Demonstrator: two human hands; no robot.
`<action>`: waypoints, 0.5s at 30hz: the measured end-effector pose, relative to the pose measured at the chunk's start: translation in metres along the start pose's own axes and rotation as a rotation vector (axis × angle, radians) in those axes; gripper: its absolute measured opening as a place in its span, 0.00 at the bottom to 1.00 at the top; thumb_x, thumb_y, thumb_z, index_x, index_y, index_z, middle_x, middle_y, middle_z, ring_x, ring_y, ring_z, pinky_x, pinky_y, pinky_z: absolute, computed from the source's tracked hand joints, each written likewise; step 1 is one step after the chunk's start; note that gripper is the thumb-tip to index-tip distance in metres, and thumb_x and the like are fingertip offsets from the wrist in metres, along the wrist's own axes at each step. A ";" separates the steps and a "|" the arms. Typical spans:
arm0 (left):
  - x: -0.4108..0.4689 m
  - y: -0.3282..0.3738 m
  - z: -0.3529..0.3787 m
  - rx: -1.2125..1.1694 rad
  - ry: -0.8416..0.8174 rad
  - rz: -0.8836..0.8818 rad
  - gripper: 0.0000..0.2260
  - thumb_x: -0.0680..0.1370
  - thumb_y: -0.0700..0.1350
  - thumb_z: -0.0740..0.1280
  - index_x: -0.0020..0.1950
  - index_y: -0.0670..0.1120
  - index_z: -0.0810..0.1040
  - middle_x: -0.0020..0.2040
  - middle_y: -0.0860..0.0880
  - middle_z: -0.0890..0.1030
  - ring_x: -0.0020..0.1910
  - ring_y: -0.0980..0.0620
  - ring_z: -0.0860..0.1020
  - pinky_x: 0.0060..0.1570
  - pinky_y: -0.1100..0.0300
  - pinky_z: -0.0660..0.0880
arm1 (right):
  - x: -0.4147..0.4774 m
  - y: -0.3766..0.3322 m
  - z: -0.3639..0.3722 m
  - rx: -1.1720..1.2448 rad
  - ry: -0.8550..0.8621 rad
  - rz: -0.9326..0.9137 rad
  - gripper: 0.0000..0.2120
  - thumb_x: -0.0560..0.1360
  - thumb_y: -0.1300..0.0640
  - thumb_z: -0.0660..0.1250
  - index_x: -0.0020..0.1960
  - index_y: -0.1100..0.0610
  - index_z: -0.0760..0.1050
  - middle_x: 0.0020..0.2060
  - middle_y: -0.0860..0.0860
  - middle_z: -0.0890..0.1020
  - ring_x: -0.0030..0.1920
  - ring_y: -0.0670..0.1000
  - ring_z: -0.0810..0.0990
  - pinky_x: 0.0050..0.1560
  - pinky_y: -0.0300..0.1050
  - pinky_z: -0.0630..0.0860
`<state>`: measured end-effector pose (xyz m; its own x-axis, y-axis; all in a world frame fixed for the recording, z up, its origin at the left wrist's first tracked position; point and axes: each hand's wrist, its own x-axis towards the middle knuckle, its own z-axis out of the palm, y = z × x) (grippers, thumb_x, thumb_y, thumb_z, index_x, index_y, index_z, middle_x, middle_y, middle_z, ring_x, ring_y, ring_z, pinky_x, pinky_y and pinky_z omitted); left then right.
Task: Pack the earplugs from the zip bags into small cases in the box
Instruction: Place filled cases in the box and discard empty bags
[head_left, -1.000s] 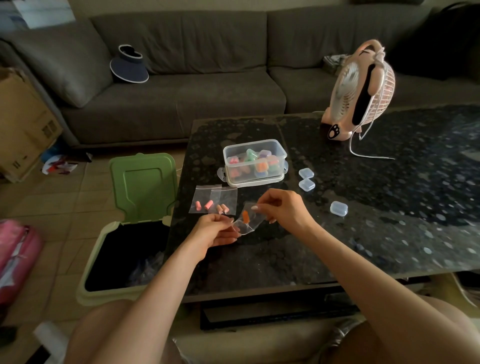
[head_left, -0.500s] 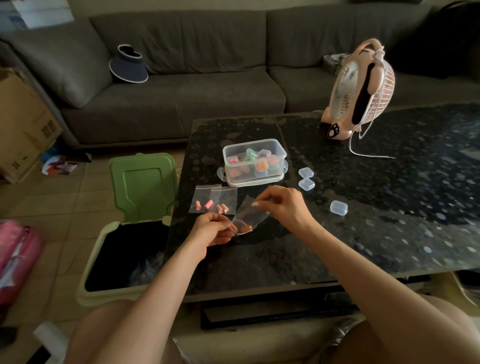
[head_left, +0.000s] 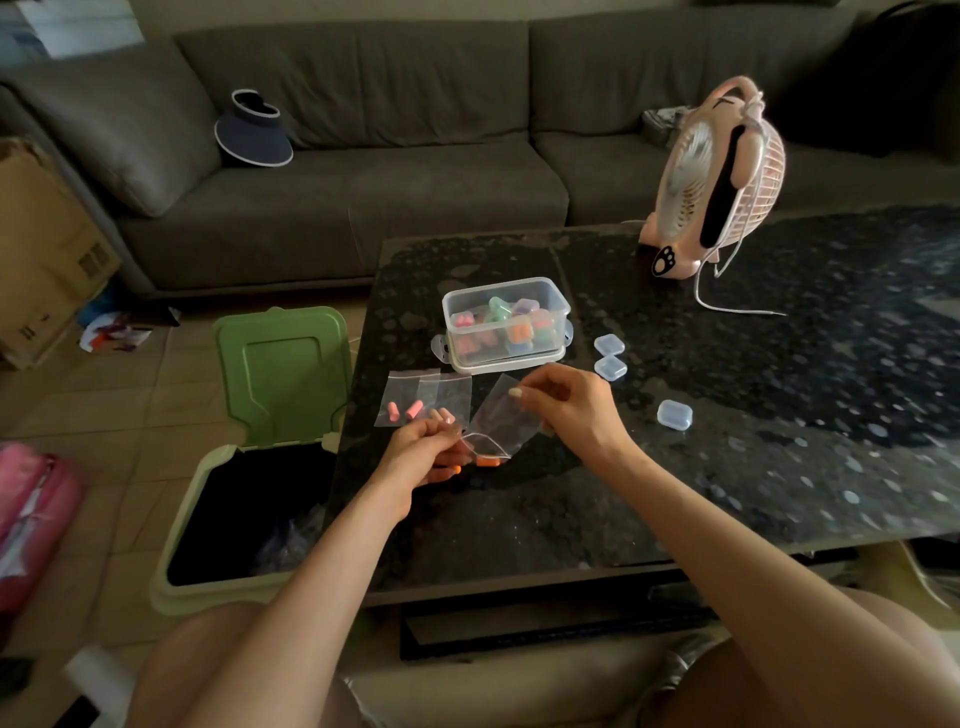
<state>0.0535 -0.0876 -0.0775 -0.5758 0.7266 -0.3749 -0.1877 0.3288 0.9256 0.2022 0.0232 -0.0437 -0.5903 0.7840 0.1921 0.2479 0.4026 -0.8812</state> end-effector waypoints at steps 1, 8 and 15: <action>0.001 -0.001 -0.001 -0.001 -0.009 0.000 0.07 0.78 0.45 0.66 0.54 0.43 0.78 0.40 0.51 0.82 0.42 0.53 0.81 0.37 0.62 0.76 | 0.000 0.001 0.000 0.006 0.009 -0.004 0.04 0.74 0.56 0.70 0.45 0.57 0.79 0.35 0.46 0.80 0.32 0.41 0.78 0.34 0.31 0.74; 0.000 0.001 0.001 0.013 -0.041 0.078 0.13 0.78 0.53 0.63 0.49 0.44 0.78 0.40 0.48 0.80 0.37 0.53 0.77 0.35 0.64 0.73 | 0.002 0.003 0.000 0.030 0.062 -0.023 0.03 0.75 0.57 0.69 0.44 0.57 0.79 0.31 0.46 0.79 0.28 0.40 0.77 0.33 0.33 0.74; -0.002 -0.003 0.003 0.088 -0.107 0.178 0.01 0.75 0.40 0.68 0.45 0.43 0.78 0.43 0.50 0.80 0.42 0.52 0.79 0.44 0.56 0.74 | 0.011 0.016 -0.015 0.008 -0.016 0.193 0.09 0.74 0.51 0.69 0.52 0.55 0.79 0.45 0.54 0.83 0.45 0.53 0.82 0.46 0.47 0.81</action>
<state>0.0574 -0.0884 -0.0795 -0.5048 0.8364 -0.2134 -0.0174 0.2373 0.9713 0.2106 0.0453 -0.0492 -0.5444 0.8388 0.0122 0.3518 0.2415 -0.9044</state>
